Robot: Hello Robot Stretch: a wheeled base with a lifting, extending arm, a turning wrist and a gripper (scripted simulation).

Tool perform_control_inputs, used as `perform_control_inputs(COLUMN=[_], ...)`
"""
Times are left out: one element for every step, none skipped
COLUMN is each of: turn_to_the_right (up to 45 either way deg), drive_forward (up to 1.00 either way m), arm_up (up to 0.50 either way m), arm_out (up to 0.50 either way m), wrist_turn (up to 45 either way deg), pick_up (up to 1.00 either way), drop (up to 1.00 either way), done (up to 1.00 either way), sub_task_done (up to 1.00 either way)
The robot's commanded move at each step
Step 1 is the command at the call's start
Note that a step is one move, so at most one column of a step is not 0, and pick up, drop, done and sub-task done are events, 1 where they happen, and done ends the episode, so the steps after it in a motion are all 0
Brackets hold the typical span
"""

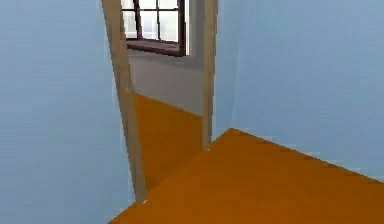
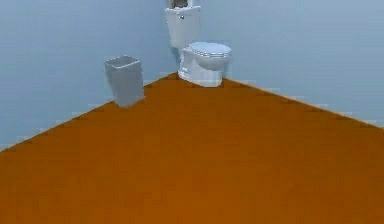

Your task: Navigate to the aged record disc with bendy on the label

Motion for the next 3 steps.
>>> perform_control_inputs(turn_to_the_right=[0.0, -12.0, 0.0], drive_forward=[1.0, 0.0, 0.15], arm_up=[0.0, 0.0, 0.0], arm_out=[0.0, 0.0, 0.0], wrist_turn=[0.0, 0.0, 0.0], pick_up=[0.0, 0.0, 0.0], drop=[0.0, 0.0, 0.0], done=[0.0, 0.0, 0.0], sub_task_done=[0.0, 0.0, 0.0])
